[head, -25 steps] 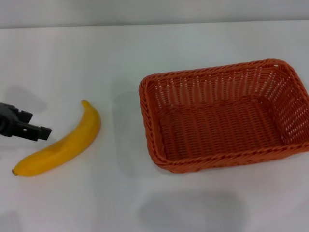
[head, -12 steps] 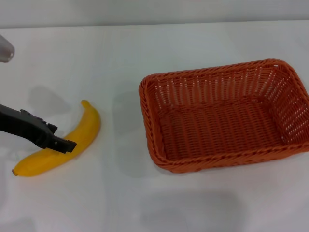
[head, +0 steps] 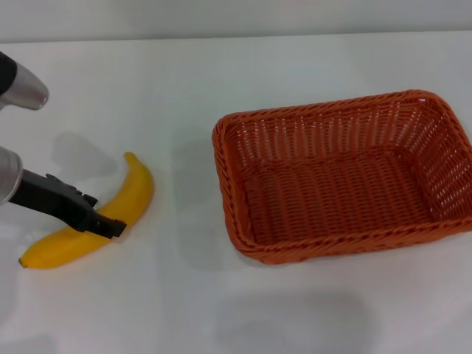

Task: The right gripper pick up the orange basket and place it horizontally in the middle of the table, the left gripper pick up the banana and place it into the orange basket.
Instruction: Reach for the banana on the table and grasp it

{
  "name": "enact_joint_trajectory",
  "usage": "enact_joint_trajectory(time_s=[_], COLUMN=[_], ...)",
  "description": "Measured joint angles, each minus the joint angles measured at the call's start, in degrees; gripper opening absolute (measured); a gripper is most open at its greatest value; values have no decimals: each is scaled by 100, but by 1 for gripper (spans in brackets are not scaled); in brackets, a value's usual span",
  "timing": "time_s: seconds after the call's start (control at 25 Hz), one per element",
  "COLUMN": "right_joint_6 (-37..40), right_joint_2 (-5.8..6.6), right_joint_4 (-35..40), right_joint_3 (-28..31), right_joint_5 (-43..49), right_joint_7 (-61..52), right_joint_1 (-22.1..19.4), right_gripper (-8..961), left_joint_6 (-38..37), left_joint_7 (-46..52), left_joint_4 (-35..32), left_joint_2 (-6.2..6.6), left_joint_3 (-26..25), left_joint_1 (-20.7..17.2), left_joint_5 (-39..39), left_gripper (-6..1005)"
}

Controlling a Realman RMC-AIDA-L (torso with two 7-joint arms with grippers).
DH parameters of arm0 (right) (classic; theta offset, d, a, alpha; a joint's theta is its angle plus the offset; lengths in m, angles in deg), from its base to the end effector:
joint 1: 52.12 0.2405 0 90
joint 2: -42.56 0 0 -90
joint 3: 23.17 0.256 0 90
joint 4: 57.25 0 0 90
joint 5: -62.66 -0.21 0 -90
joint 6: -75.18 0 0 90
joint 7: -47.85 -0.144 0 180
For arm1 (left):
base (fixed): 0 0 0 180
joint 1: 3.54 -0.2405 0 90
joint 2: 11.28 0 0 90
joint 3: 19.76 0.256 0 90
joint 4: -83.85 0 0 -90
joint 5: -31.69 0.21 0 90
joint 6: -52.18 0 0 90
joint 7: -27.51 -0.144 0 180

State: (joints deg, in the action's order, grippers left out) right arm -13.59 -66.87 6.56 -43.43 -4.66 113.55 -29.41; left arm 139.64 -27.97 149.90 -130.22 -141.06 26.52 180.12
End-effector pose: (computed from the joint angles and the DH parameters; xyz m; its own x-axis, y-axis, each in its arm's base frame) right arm 0.3113 0.3280 0.2116 0.5476 -0.3984 -0.7358 -0.8239 -0.4104 -0.3909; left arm -0.2676 0.3462 0.0309 0.7126 0.6933 -0.1073 0.6116 -0.6889 -0.3892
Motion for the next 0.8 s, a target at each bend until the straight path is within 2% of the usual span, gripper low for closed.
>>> enact_joint_trajectory(time_s=[0.32,0.52,0.8], right_joint_6=[0,0,0], right_joint_2=[-19,-48,-52], right_joint_4=[-9,-10,-9], right_joint_3=[18,21,15], right_joint_5=[28,33,36], right_joint_7=[-34,-62,-124], right_joint_1=[22,36,28], right_gripper=[832,832,832], left_joint_6=[-194,-194,-195], left_joint_7=[-99,-104,-149], left_joint_4=[-68,-72,-122], left_joint_2=[15,16,15], left_joint_3=[73,76,42], left_joint_1=[6,10,4], left_joint_5=[-219,-233,-271], left_gripper=[737,533,502])
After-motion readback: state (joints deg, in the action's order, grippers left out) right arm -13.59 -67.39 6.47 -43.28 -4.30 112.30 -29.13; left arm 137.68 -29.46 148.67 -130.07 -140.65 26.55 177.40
